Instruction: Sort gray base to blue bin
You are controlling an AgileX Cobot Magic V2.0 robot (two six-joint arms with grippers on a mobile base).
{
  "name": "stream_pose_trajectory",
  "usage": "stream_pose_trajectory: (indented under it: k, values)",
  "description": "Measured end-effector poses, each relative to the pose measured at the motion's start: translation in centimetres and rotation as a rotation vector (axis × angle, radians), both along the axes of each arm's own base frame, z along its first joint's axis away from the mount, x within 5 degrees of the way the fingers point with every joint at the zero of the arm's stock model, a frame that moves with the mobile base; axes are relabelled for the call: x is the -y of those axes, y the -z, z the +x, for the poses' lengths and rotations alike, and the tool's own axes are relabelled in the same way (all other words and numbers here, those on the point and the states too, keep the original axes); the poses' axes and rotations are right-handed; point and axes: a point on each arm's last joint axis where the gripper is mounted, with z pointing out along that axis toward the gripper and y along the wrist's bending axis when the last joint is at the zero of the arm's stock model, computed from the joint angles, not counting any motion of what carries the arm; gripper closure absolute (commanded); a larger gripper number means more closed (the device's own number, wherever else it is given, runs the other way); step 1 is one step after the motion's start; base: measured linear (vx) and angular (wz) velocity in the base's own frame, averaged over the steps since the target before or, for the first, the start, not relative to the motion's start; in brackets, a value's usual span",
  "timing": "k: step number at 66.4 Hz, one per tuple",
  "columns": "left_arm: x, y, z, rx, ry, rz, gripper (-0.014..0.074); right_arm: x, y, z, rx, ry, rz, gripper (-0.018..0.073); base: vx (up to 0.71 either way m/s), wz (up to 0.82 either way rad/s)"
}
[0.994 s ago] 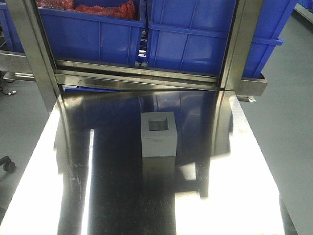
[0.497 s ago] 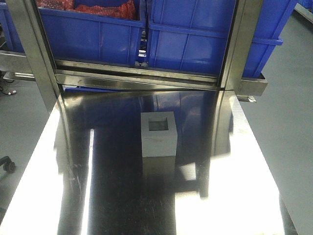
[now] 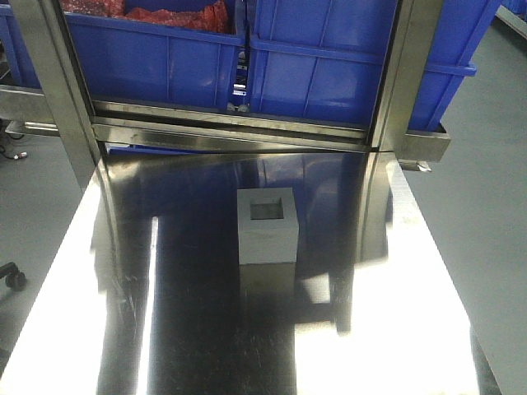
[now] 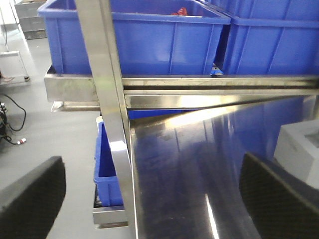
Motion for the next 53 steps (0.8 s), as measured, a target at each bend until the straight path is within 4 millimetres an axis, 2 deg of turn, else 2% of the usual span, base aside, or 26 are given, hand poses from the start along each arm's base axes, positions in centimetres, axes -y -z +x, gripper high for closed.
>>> stream_pose_trajectory:
  k: [7, 14, 28, 37, 53]
  values:
    - [0.3, -1.5, 1.9, -0.042, 0.051, 0.051, -0.0039, 0.0, 0.0, 0.0, 0.000, 0.000, 0.000, 0.0564, 0.00, 0.00]
    - [0.6, -2.7, 4.7, -0.079, 0.101, 0.064, -0.0034, 0.0, 0.0, 0.0, 0.000, 0.000, 0.000, 0.0564, 0.00, 0.00]
    - [2.2, -3.0, 11.1, -0.138, 0.187, 0.072, -0.0031, 0.0, 0.0, 0.0, 0.000, 0.000, 0.000, 0.0564, 0.00, 0.00]
    - [4.9, -2.4, 14.7, -0.157, 0.268, 0.077, -0.0027, 0.0, 0.0, 0.0, 0.000, 0.000, 0.000, 0.0564, 0.00, 0.00]
    - [12.0, -0.2, 20.2, -0.228, 0.448, 0.098, -0.0011, 0.0, 0.0, 0.0, 0.000, 0.000, 0.000, 0.0564, 0.00, 0.00]
